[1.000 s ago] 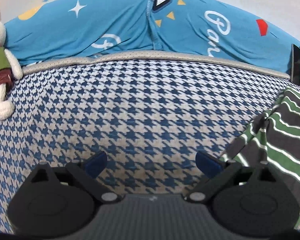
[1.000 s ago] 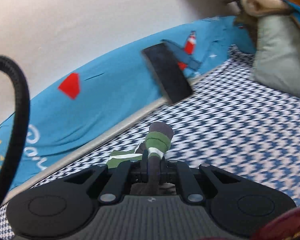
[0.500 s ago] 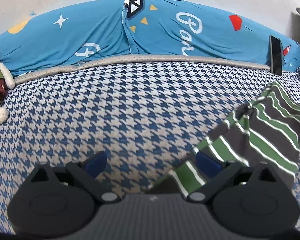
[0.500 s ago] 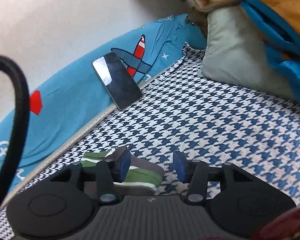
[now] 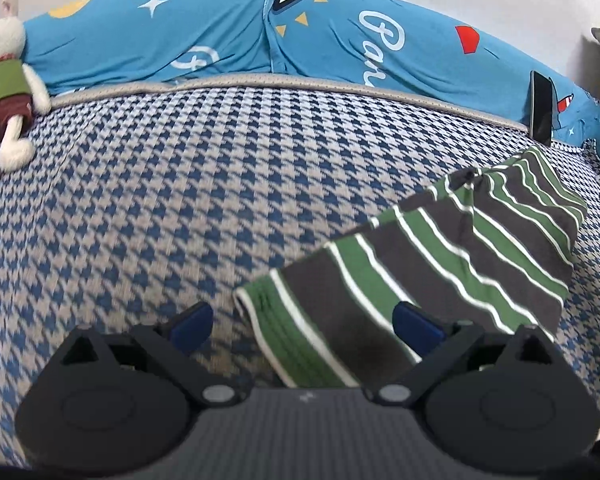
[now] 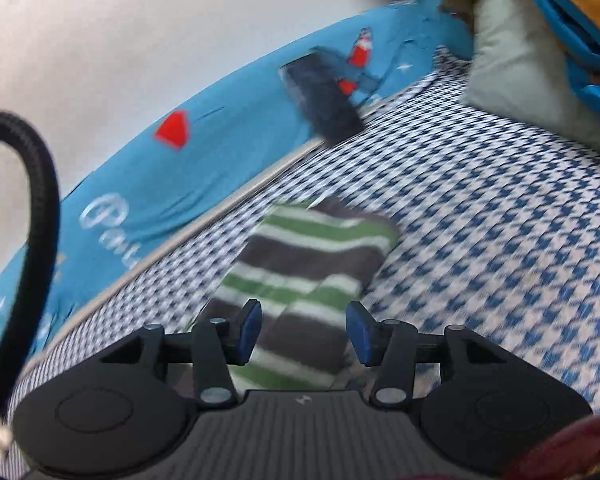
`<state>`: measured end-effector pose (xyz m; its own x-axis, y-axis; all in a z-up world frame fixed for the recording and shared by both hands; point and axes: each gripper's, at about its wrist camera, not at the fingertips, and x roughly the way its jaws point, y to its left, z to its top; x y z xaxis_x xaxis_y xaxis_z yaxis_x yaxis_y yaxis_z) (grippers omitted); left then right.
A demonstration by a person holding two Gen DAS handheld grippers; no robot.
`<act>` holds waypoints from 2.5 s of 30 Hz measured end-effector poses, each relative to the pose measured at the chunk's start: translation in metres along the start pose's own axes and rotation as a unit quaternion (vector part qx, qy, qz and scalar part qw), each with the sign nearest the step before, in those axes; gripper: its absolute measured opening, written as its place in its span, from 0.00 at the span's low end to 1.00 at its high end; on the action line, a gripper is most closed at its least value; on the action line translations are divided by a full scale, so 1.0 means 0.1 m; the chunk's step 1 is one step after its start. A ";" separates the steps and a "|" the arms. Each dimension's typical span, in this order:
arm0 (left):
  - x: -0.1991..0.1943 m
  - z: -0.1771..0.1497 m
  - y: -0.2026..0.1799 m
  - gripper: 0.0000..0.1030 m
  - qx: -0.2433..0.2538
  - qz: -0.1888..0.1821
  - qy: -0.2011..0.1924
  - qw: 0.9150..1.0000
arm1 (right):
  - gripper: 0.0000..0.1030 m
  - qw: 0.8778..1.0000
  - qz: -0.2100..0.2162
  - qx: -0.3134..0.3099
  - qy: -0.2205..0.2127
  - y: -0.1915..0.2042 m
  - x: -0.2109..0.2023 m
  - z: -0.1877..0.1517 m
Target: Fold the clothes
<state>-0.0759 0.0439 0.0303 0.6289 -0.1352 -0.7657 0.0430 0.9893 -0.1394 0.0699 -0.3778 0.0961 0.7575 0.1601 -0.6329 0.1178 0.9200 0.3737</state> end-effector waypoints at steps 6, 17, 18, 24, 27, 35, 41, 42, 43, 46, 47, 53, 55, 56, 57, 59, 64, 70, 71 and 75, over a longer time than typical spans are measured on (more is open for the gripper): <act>-0.07 -0.13 0.01 0.97 0.006 0.006 -0.004 1.000 | 0.46 0.996 0.053 -0.064 0.037 0.32 -0.16 -0.48; -0.23 -0.22 0.02 0.95 -0.002 0.009 -0.017 1.000 | 0.46 0.973 0.135 -0.167 0.085 0.74 -0.41 -1.37; -0.24 -0.22 0.03 0.95 -0.004 0.007 -0.017 1.000 | 0.46 0.971 0.140 -0.175 0.087 0.76 -0.43 -1.42; -0.29 -0.25 0.09 0.89 -0.016 0.001 -0.016 1.000 | 0.46 0.961 0.160 -0.200 0.101 0.83 -0.53 -1.69; -0.32 -0.26 0.13 0.89 -0.024 0.002 -0.017 1.000 | 0.46 0.959 0.162 -0.212 0.098 0.86 -0.61 -1.78; -0.32 -0.26 0.22 0.94 -0.048 -0.003 -0.006 0.999 | 0.46 0.946 0.182 -0.250 0.099 0.92 -0.73 -1.96; -0.31 -0.23 0.24 0.96 -0.064 -0.026 0.001 0.998 | 0.50 0.924 0.207 -0.308 0.096 1.07 -0.80 -2.16; -0.31 -0.23 0.24 0.96 -0.064 -0.030 0.003 0.997 | 0.51 0.918 0.212 -0.321 0.096 1.11 -0.81 -2.20; -0.30 -0.23 0.24 0.96 -0.066 -0.035 0.006 0.997 | 0.52 0.912 0.215 -0.336 0.094 1.14 -0.82 -2.26; -0.28 -0.22 0.24 0.96 -0.072 -0.046 0.012 0.996 | 0.53 0.898 0.213 -0.375 0.092 1.24 -0.82 -2.41; -0.27 -0.22 0.24 0.96 -0.073 -0.048 0.013 0.996 | 0.53 0.893 0.209 -0.388 0.091 1.27 -0.82 -2.47; -0.25 -0.22 0.23 0.96 -0.074 -0.062 0.020 0.995 | 0.53 0.876 0.167 -0.449 0.065 1.36 -0.78 -2.69; -0.24 -0.22 0.23 0.96 -0.075 -0.070 0.024 0.994 | 0.52 0.870 0.149 -0.467 0.051 1.37 -0.76 -2.74; -0.24 -0.22 0.23 0.96 -0.075 -0.073 0.026 0.994 | 0.52 0.870 0.148 -0.468 0.050 1.37 -0.75 -2.74; -0.24 -0.22 0.23 0.96 -0.075 -0.077 0.029 0.994 | 0.52 0.870 0.148 -0.467 0.049 1.36 -0.74 -2.74; -0.22 -0.22 0.23 0.96 -0.078 -0.088 0.034 0.992 | 0.49 0.870 0.147 -0.468 0.046 1.35 -0.73 -2.74; -0.20 -0.23 0.23 0.96 -0.084 -0.108 0.046 0.989 | 0.25 0.877 0.146 -0.455 0.044 1.33 -0.70 -2.71; -0.18 -0.23 0.21 0.97 -0.091 -0.140 0.060 0.984 | 0.13 0.909 0.157 -0.378 0.070 1.25 -0.62 -2.47; -0.17 -0.22 0.20 0.97 -0.093 -0.145 0.063 0.983 | 0.13 0.915 0.164 -0.360 0.077 1.22 -0.61 -2.43; -0.12 -0.20 0.18 0.97 -0.106 -0.167 0.071 0.978 | 0.13 0.938 0.190 -0.275 0.097 1.08 -0.58 -2.23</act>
<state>-0.0981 0.0623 0.0246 0.4925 -0.4702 -0.7323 0.0569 0.8571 -0.5121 -0.1040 -0.2079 0.0222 0.5403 0.5260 -0.6568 -0.5253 0.8206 0.2250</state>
